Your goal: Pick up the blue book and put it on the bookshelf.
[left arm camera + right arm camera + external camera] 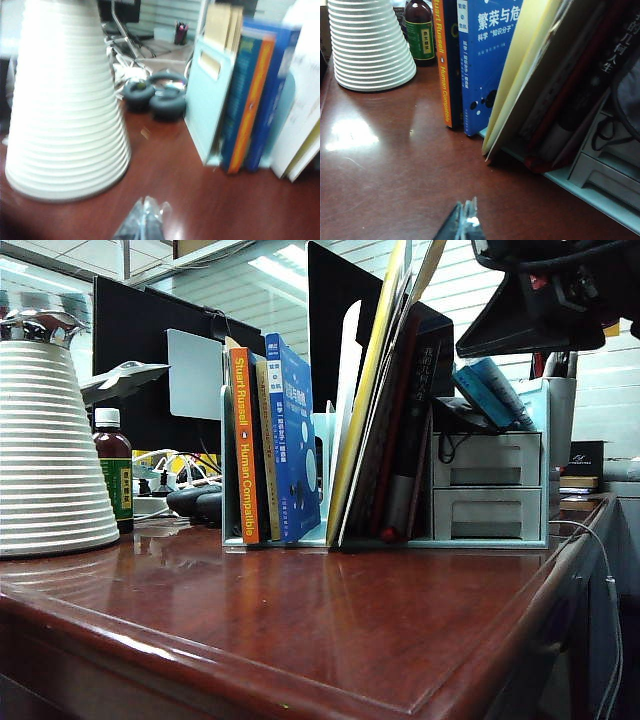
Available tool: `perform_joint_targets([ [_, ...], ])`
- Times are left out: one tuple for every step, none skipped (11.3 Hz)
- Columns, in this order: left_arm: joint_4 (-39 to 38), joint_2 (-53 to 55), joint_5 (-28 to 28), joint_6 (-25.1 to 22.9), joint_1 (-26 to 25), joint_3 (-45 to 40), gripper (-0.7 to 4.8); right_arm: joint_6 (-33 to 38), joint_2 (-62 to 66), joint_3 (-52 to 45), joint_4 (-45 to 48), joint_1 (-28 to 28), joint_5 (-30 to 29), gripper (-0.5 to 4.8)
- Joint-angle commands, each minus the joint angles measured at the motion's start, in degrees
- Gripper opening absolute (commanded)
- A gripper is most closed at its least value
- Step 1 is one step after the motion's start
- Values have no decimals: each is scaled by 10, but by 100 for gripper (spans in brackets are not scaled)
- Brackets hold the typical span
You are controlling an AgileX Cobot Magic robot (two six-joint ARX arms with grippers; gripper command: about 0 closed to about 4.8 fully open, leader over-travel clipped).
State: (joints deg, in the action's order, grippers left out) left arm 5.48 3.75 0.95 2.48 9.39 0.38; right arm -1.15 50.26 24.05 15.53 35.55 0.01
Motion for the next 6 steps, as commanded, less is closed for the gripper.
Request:
perform_joint_targets([
  [-109, -37, -37, -42, -5, 0, -6, -2, 0, 3, 9, 0, -1, 0],
  [-118, -37, -38, -40, -5, 0, 1, -2, 0, 3, 10, 0, -1, 0],
  [-119, -37, -31, -40, -5, 0, 26, -2, 0, 3, 8, 0, -1, 0],
  [-119, -37, -31, -40, -5, 0, 26, -2, 0, 3, 9, 0, -1, 0],
  [-119, -37, -31, -40, -5, 0, 25, -2, 2, 3, 9, 1, -1, 0],
  [-119, -37, -31, -40, -5, 0, 26, -2, 2, 3, 9, 1, -1, 0],
])
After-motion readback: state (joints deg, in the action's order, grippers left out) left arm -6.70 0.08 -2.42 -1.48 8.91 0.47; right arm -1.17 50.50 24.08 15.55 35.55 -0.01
